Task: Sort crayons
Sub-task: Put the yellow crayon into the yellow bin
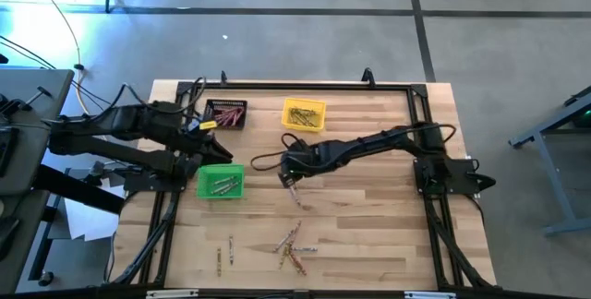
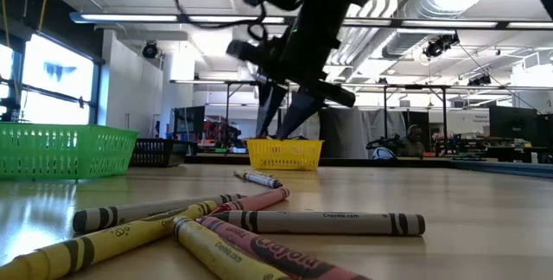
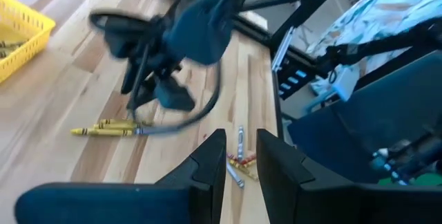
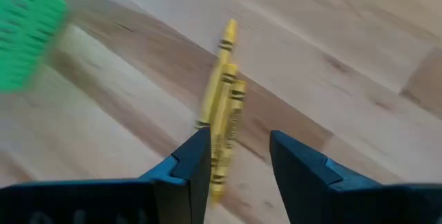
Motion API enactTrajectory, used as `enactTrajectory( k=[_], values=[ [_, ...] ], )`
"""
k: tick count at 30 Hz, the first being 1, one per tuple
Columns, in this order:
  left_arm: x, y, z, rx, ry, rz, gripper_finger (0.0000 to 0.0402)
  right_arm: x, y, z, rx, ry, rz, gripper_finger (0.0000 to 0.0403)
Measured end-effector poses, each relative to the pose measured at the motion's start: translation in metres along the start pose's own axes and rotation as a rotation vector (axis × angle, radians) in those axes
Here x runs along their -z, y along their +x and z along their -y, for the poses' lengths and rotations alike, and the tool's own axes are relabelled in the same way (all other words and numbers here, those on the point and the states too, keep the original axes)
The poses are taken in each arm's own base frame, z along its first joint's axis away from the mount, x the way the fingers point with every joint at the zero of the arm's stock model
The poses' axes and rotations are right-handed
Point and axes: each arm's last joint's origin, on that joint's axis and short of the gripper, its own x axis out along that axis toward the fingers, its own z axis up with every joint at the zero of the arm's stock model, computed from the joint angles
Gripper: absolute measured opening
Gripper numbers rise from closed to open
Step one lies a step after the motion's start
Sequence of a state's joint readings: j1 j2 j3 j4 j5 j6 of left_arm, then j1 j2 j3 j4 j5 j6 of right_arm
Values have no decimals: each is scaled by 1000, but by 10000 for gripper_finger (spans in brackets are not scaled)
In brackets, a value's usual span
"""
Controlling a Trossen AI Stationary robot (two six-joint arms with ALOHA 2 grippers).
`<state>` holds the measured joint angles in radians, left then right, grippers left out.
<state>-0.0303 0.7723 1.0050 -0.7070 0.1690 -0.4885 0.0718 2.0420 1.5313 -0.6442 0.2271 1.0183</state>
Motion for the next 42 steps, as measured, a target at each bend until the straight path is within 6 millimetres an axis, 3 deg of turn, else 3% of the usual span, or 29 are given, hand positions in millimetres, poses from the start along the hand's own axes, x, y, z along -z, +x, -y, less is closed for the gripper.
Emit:
enactTrajectory(
  k=[13,20,42],
  values=[
    [4,-26,3,42,17,80,66,-25,28,-31,146,-47,-140,133],
    [6,-34,3,55,22,104,66,-20,40,-31,178,-46,-197,133],
    [6,-35,3,55,19,104,66,-15,46,-28,244,-32,-180,133]
  ],
)
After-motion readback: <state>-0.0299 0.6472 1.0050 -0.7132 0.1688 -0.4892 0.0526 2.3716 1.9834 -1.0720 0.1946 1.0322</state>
